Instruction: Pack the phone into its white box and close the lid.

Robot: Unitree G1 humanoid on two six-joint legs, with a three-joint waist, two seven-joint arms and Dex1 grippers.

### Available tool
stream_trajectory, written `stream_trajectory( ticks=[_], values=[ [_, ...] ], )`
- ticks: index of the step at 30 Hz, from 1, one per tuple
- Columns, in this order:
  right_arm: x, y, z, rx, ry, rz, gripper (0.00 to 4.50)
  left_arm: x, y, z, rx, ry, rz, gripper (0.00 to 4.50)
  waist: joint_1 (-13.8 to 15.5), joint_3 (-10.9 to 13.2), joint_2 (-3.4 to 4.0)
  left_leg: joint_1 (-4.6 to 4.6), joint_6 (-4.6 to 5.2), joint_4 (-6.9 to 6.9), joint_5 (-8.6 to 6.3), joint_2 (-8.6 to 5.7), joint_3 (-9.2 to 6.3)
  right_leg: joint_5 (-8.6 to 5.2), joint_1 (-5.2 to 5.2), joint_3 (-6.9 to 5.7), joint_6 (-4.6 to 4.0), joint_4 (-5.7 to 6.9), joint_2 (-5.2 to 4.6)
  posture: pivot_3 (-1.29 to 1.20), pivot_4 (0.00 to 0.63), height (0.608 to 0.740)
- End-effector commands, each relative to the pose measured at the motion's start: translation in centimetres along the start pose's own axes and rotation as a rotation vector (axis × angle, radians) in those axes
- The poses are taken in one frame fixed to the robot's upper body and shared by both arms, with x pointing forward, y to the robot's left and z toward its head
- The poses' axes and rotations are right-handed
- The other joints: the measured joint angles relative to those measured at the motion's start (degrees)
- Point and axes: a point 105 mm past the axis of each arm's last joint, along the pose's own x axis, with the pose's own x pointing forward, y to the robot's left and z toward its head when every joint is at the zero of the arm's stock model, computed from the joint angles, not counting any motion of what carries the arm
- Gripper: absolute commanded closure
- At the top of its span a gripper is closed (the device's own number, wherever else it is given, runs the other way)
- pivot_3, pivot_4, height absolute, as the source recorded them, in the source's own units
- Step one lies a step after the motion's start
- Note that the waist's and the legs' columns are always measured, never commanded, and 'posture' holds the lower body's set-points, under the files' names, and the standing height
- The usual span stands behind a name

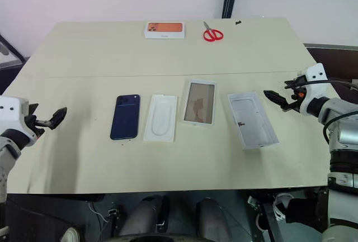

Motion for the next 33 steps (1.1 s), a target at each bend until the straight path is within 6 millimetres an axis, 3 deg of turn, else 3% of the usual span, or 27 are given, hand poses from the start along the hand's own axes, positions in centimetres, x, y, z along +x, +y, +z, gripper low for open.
stream_trajectory(
  ticks=[1,8,13,19,23,27,33],
  values=[
    [0.2,-0.1,1.1,-0.023,-0.039,0.002,0.02,-0.7,0.6,1.4,0.018,-0.048,0.031,0.02,0.04,0.0,-0.01,0.0,0.0,0.0,0.0,0.0,0.0,0.0,0.0,0.0,0.0,0.0,0.0,0.0,0.15,0.74],
    [1.3,1.2,1.6,-0.033,-0.064,0.044,0.02,-0.9,0.0,1.8,0.015,-0.055,0.024,0.02,-0.15,0.0,0.01,0.0,-0.01,0.0,0.01,0.0,0.0,0.0,0.0,0.0,0.0,-0.02,0.0,0.0,0.15,0.74],
    [2.1,3.4,2.0,-0.055,-0.081,0.107,0.02,-0.3,-1.8,2.3,-0.06,-0.042,-0.024,0.02,-0.14,0.0,0.0,-0.01,-0.02,0.01,0.01,0.0,0.0,0.0,0.0,0.0,0.0,-0.02,0.0,0.0,0.15,0.74],
    [2.6,8.2,3.1,-0.118,-0.111,0.224,0.02,1.5,-6.5,3.8,-0.148,-0.041,-0.196,0.02,0.05,-0.01,0.0,-0.02,-0.2,0.04,0.11,0.0,-0.01,0.01,0.0,-0.01,0.01,0.0,0.0,0.0,0.15,0.74],
    [2.4,11.5,3.8,-0.174,-0.124,0.313,0.02,2.6,-11.2,5.9,-0.197,-0.024,-0.38,0.02,0.61,0.0,-0.02,-0.05,-0.2,0.11,0.11,-0.01,-0.01,0.01,0.0,-0.02,0.02,0.0,0.01,0.0,0.15,0.74],
    [2.4,13.6,4.4,-0.204,-0.145,0.371,0.02,2.8,-16.5,6.4,-0.162,0.067,-0.581,0.02,0.69,0.0,-0.02,-0.05,-0.24,0.12,0.13,-0.01,-0.01,0.01,0.0,-0.02,0.02,0.01,0.02,0.0,0.15,0.74],
    [2.7,15.4,5.0,-0.22,-0.165,0.422,0.02,3.5,-18.9,6.2,-0.269,0.227,-0.618,0.02,0.66,0.01,-0.04,-0.04,-0.24,0.12,0.14,-0.01,-0.02,0.01,-0.01,-0.02,0.02,0.04,0.05,0.0,0.15,0.74]
  ],
)
